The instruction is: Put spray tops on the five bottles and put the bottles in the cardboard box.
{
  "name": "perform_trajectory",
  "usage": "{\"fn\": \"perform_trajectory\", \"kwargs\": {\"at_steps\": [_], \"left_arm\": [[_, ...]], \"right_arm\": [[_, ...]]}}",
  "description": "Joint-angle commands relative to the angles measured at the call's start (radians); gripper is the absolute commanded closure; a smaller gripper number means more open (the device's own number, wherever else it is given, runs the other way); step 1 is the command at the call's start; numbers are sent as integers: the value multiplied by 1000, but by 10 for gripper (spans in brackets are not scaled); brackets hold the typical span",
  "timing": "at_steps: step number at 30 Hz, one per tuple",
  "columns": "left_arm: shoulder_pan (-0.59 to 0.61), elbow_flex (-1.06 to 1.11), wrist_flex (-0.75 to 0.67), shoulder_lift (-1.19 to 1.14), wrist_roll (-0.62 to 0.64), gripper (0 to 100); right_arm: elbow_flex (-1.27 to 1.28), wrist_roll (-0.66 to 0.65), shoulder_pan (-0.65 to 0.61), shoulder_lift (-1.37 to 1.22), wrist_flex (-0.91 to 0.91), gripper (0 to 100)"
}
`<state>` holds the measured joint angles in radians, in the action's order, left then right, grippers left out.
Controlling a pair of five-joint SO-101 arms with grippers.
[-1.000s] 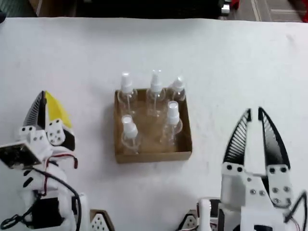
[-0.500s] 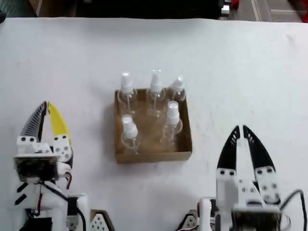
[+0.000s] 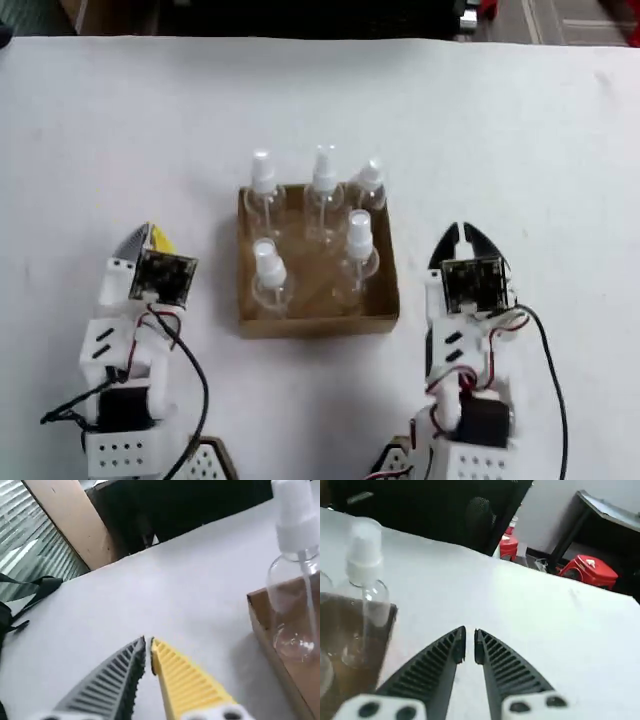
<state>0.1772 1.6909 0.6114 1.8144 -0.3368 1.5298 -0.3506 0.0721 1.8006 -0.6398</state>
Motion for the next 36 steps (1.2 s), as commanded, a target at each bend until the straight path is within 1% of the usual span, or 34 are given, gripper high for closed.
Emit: {"fn": "perform_trajectory", "kwargs": {"at_steps": [1, 5, 8, 10, 14, 18, 24, 26, 28, 31, 34, 36], "left_arm": [[-58, 2, 44, 12, 29, 976], [-116, 2, 129, 12, 25, 976], [-114, 2, 189, 12, 31, 976], [-99, 2, 275, 12, 31, 976], [-96, 2, 489, 12, 31, 976], [-96, 0, 605, 13, 31, 976], [-104, 0, 635, 13, 31, 976], [-104, 0, 649, 12, 32, 976], [-105, 0, 672, 12, 40, 976], [-97, 0, 674, 13, 149, 976], [-104, 0, 675, 13, 272, 976], [-102, 0, 675, 13, 258, 976]], "right_arm": [[161, -3, 79, 1, 237, 981], [161, 2, 117, -4, 147, 978], [161, 5, 113, -4, 39, 978], [161, 6, 113, -4, -35, 978], [161, 6, 114, -4, -163, 978], [161, 6, 101, -4, -265, 978], [161, 8, 68, -4, -438, 978], [161, 8, 30, -4, -495, 978], [161, 8, -39, -4, -533, 981], [161, 6, -127, -2, -639, 981], [161, 6, -134, -2, -627, 982], [161, 6, -133, -2, -627, 982]]}}
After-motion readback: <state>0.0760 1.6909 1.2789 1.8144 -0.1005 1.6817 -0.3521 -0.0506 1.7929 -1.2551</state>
